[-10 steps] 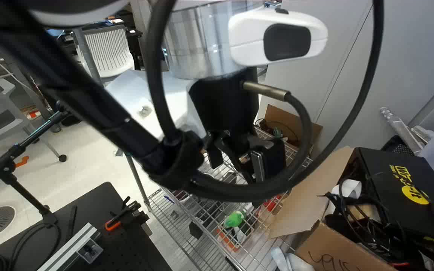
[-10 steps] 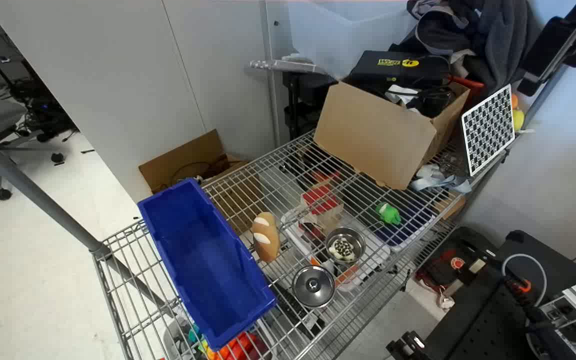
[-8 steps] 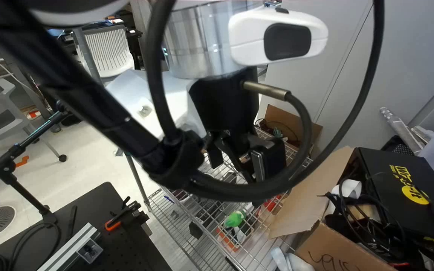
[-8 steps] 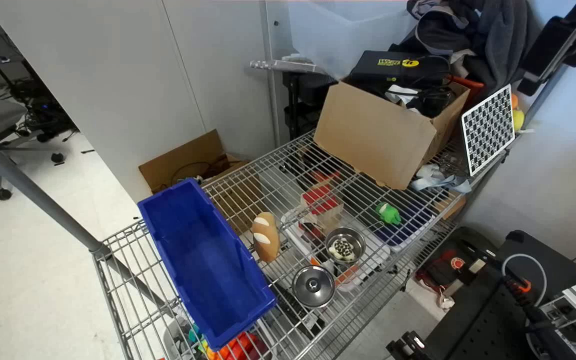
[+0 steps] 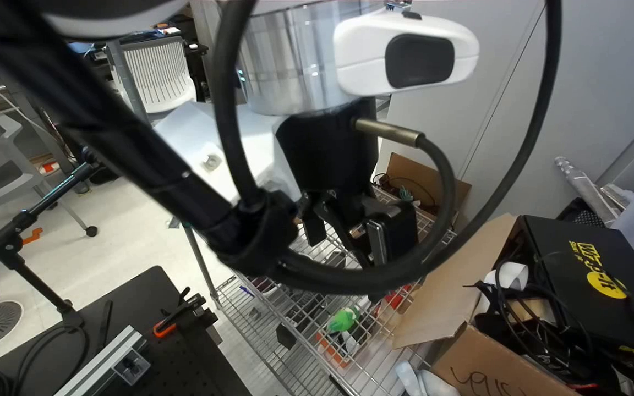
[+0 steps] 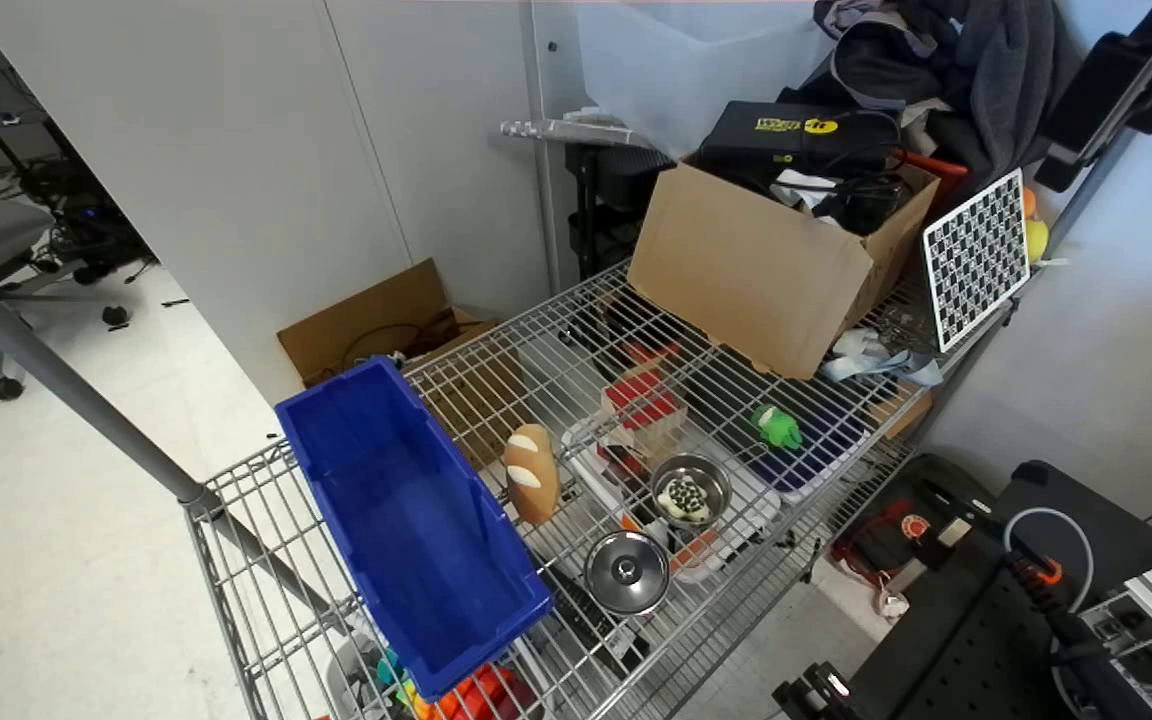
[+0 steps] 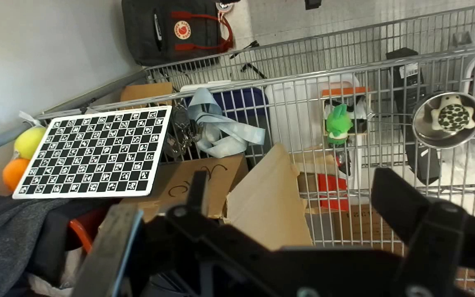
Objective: Move the green plushy backward
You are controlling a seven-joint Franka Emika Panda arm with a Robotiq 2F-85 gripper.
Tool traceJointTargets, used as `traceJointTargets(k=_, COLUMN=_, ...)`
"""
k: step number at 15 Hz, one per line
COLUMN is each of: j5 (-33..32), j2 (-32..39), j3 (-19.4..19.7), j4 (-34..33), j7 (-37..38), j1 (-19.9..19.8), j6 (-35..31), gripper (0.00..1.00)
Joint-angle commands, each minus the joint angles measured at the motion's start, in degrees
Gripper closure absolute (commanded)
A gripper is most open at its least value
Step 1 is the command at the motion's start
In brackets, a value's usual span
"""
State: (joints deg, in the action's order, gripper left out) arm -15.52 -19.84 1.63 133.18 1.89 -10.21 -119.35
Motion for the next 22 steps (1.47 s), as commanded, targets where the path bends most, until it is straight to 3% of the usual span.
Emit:
traceJointTargets(k=1, j5=-0.6, j2=1.1, j3=0.5, j4=-0.7, j7=1.3, j1=1.0, j6=0.2, gripper=0.00)
traceJointTargets(k=7, j5=-0.7, j2=14.7, j3=-1.4, j4=-6.1, j7=9.1, j1=2.9, j6=0.3, gripper=0.00)
traceJointTargets(k=14, j5=2.3, j2=33.5, j3=-0.3, j4=-11.8, j7=12.1, j1=6.2, j6=-8.9, gripper=0.00)
traceJointTargets(k=22, j5=10.4, j2=50.9, j3=0.7, j4=-19.9, j7=11.9, j1=7.7, j6=-20.4, gripper=0.00)
